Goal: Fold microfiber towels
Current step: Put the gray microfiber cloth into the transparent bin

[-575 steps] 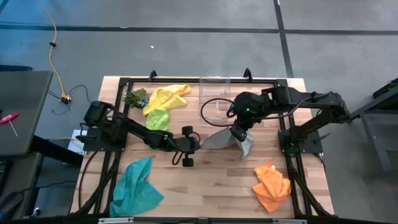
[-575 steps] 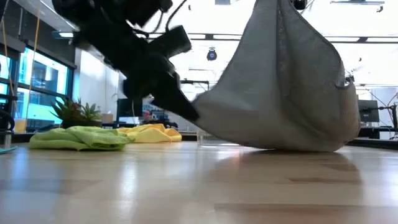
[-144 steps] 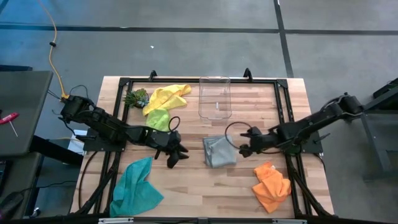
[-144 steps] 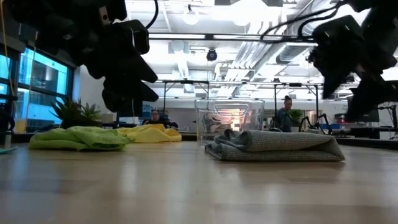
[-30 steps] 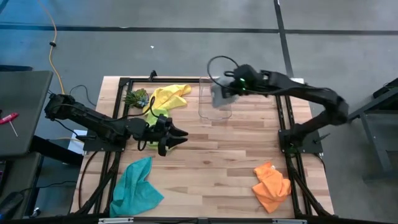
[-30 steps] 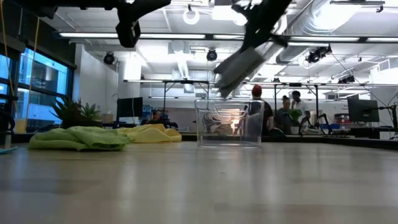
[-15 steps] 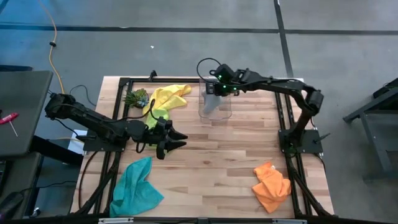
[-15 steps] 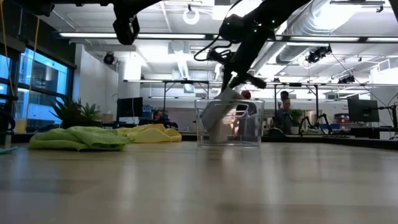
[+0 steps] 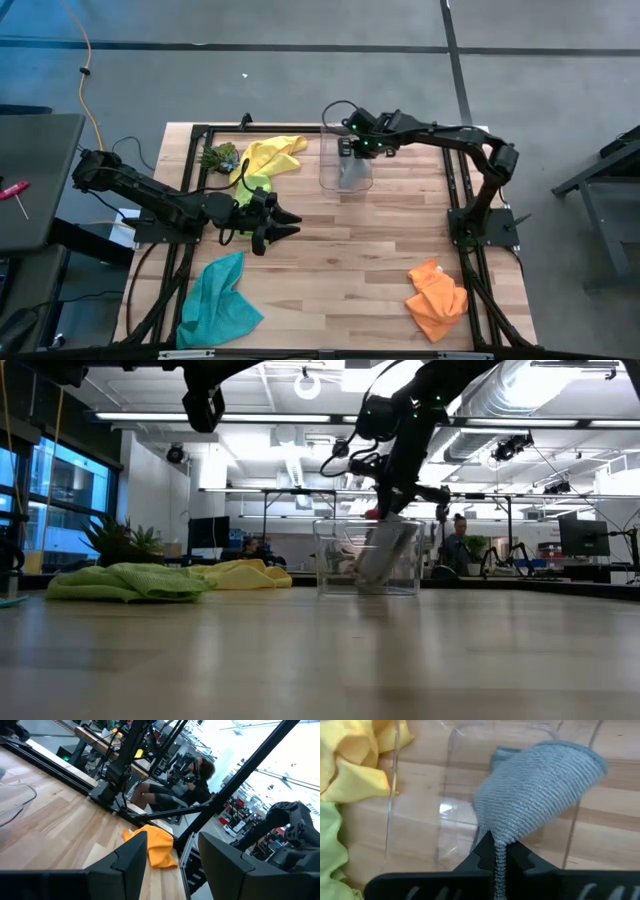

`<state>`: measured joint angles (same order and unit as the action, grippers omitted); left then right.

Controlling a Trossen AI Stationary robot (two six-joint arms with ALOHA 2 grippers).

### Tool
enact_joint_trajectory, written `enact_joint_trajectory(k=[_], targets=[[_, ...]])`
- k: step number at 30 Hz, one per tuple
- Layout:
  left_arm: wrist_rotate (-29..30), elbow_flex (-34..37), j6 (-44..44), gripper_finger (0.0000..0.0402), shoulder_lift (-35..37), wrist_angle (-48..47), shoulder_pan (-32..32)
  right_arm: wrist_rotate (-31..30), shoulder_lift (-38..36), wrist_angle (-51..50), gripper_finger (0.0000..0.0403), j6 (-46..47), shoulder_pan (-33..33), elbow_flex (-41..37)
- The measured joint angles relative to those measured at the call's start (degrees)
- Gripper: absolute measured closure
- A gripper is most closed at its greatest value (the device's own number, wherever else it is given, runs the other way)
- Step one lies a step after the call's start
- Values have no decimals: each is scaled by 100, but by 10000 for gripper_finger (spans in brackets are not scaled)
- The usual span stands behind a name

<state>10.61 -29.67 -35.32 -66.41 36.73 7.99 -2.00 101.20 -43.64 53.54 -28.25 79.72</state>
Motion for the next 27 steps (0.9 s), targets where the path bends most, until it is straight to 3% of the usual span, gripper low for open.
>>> enact_joint_trajectory(k=[6,13,21,27], targets=[[0,0,-1,234,0,-35,0,42,51,309,403,175,-2,-2],[4,0,-5,234,0,-46,0,701,2,1979,403,321,-14,0],[7,0,-3,234,-2,-94,0,994,-298,1327,403,-407,-121,5],[9,0,-6,234,-2,-94,0,1363,-618,1631,403,-616,-371,2]])
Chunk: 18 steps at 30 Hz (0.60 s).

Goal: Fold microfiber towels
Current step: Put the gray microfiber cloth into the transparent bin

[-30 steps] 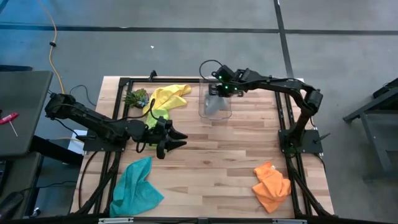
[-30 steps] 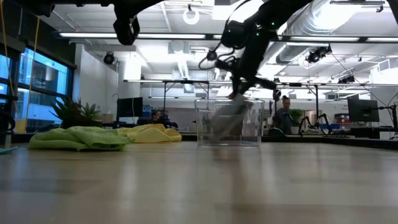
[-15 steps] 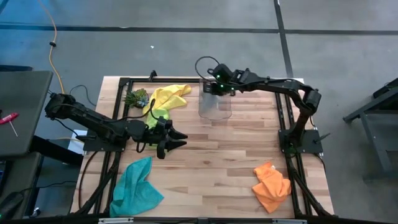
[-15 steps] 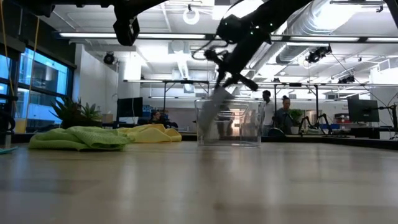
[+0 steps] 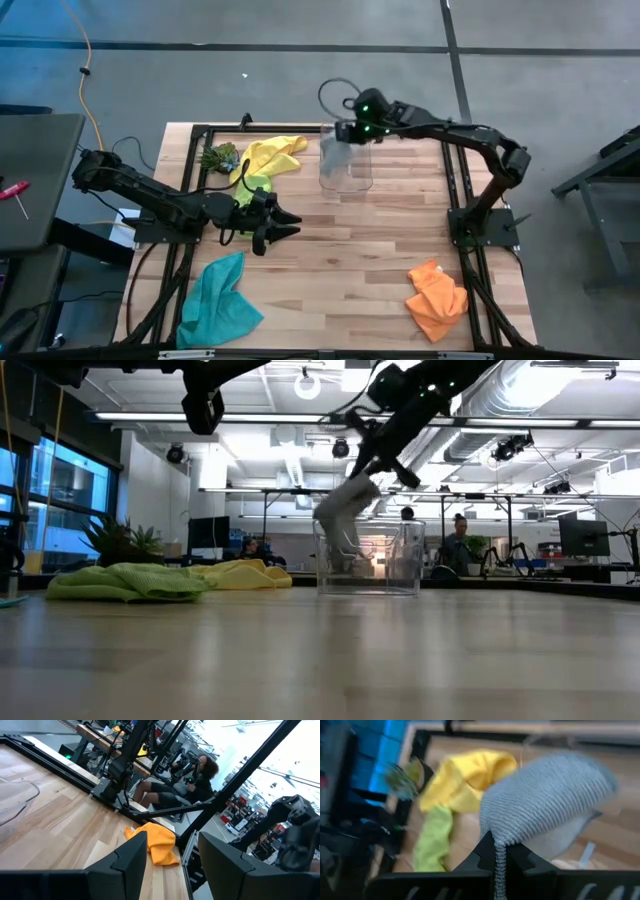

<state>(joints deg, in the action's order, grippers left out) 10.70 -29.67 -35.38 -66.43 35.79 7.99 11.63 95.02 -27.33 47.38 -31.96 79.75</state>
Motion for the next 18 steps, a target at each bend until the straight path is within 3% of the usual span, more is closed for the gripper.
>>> enact_joint_trajectory(k=[6,13,18], targets=[[52,0,2,234,0,-30,0,20,-472,163,403,-230,-116,-251],[69,0,2,234,0,-34,-9,522,-1213,2992,403,1246,-241,-2470],[243,0,2,234,0,-39,-9,527,-1033,4700,403,1940,-218,-2987]])
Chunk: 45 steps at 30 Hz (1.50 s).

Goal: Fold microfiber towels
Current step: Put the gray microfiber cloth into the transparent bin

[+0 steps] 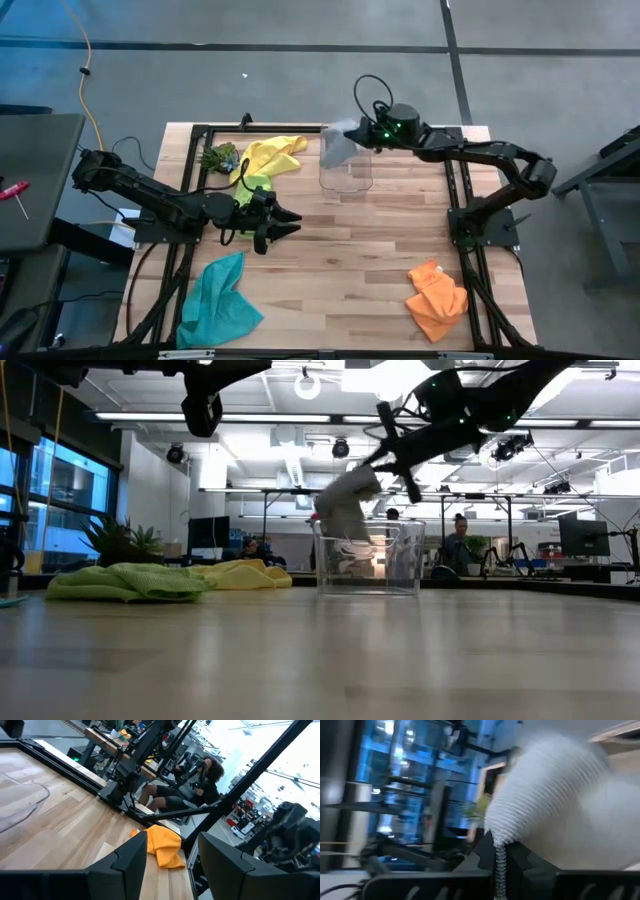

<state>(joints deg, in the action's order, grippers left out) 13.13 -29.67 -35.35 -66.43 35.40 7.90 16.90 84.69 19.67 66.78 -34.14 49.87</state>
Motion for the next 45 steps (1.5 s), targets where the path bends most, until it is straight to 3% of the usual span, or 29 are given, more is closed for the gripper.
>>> enact_joint_trajectory(k=[6,15,19,31,39,45], targets=[[17,0,-1,234,0,-1,0,292,228,283,403,-116,-4,-7],[100,0,-39,234,0,-2,0,273,282,-1792,403,-685,-277,-16],[114,0,-44,234,0,-1,0,109,282,-2243,403,-891,-311,-16],[182,0,39,234,0,-21,0,-211,469,-2142,403,-675,-84,5],[253,0,15,234,0,-135,0,-391,1018,-2522,403,-627,100,592],[253,0,9,234,0,-142,0,-818,1348,-3428,403,-835,132,1114]])
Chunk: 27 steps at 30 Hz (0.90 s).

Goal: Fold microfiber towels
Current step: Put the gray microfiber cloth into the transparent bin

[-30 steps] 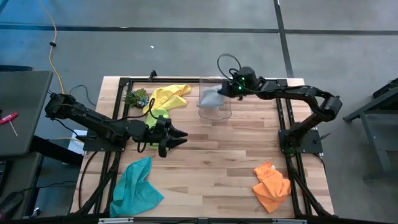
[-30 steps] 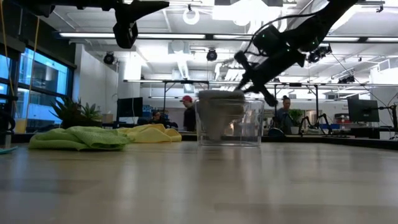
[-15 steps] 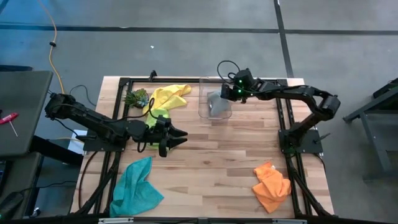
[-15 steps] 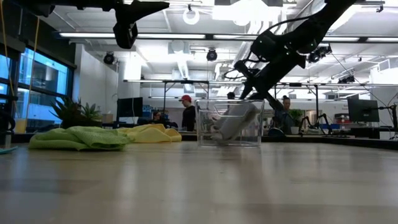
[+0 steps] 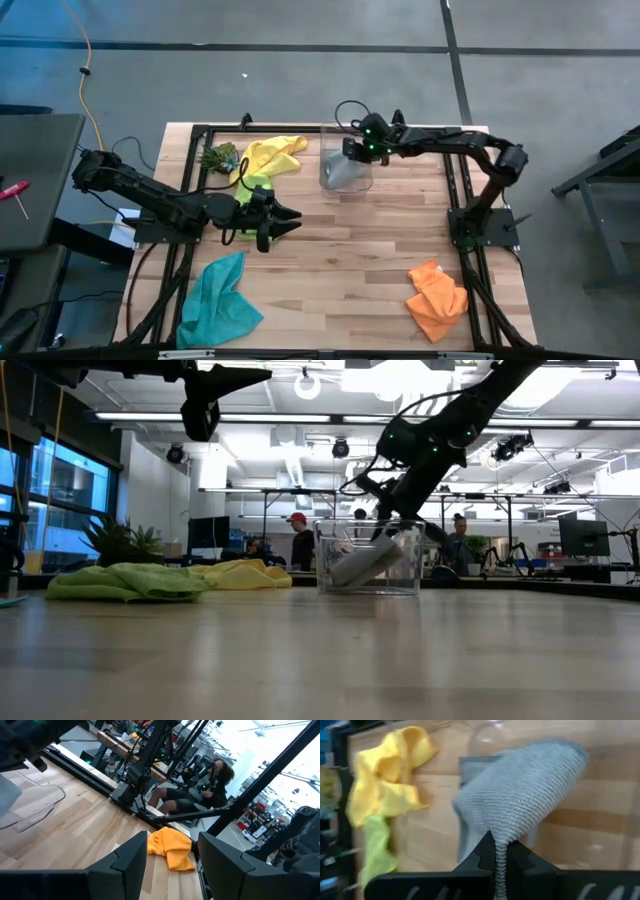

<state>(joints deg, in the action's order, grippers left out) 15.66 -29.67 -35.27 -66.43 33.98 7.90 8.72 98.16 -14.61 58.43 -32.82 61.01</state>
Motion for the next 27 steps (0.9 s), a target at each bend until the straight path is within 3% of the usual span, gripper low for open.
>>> enact_joint_trajectory(k=[23,27], targets=[[-2,0,33,234,0,-168,0,-277,21,-470,402,2,-10,4],[-2,0,34,234,0,-166,1,-417,21,-667,386,-28,-10,4]])
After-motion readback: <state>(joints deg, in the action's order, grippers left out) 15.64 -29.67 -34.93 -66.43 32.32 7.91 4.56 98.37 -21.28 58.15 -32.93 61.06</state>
